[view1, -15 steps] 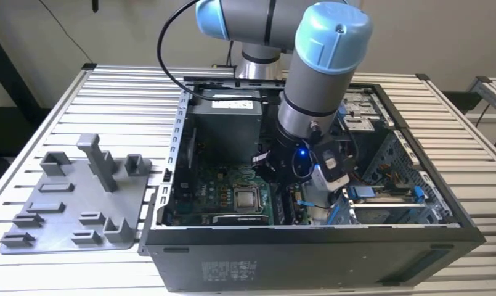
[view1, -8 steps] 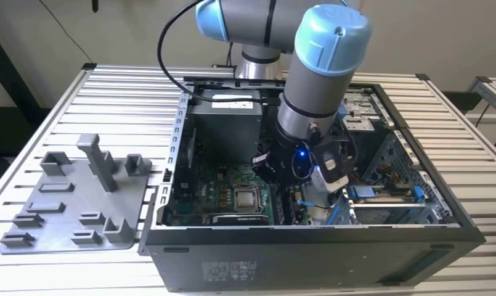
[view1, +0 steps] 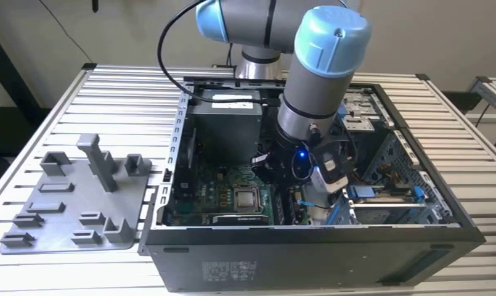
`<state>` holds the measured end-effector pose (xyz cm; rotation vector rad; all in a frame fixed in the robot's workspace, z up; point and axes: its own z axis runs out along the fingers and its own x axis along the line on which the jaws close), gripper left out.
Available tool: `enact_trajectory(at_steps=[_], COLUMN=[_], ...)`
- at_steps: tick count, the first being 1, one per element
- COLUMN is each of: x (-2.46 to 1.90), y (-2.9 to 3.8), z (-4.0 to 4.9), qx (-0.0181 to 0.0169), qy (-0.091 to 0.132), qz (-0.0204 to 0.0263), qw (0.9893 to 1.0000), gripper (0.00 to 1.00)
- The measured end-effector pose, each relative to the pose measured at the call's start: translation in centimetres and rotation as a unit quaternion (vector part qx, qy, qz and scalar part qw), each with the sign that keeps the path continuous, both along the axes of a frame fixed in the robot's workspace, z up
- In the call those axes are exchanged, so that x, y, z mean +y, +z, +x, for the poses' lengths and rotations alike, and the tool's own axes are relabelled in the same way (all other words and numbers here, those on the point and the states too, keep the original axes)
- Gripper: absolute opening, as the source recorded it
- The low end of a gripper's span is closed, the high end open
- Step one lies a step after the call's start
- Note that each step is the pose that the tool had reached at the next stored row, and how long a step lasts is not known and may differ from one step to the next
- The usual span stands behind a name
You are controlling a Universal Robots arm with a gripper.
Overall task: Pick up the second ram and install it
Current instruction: 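Insert the second ram into the second slot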
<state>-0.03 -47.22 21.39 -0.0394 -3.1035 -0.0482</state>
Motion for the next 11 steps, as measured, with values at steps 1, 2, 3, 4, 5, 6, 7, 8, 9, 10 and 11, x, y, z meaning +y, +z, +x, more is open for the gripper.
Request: enact_trajectory(at_steps=[1, 2, 3, 4, 5, 6, 7, 8, 9, 10, 11], x=[0.0, 0.0, 0.0, 0.0, 0.0, 0.0, 0.0, 0.0, 0.0, 0.0, 0.01], y=[-0.01, 0.1, 0.46, 0.94, 1.38, 1.83, 2.31, 2.75, 3.1, 3.2, 3.2], z=[0.0, 0.0, 0.0, 0.0, 0.0, 0.0, 0.0, 0.0, 0.0, 0.0, 0.0], qx=[0.0, 0.0001, 0.0, 0.0, 0.0, 0.0001, 0.0, 0.0, 0.0, 0.0, 0.0], qy=[0.0, 0.0, 0.0, 0.0, 0.0, 0.0, 0.0, 0.0, 0.0, 0.0, 0.0], qz=[0.0, -0.0003, 0.0001, 0.0, 0.0, 0.0, 0.0, 0.0, -0.0001, -0.0001, 0.0001], qw=[1.0, 1.0, 1.0, 1.0, 1.0, 1.0, 1.0, 1.0, 1.0, 1.0, 1.0], gripper=[0.22, 0.22, 0.22, 0.22, 0.22, 0.22, 0.22, 0.22, 0.22, 0.22, 0.22])
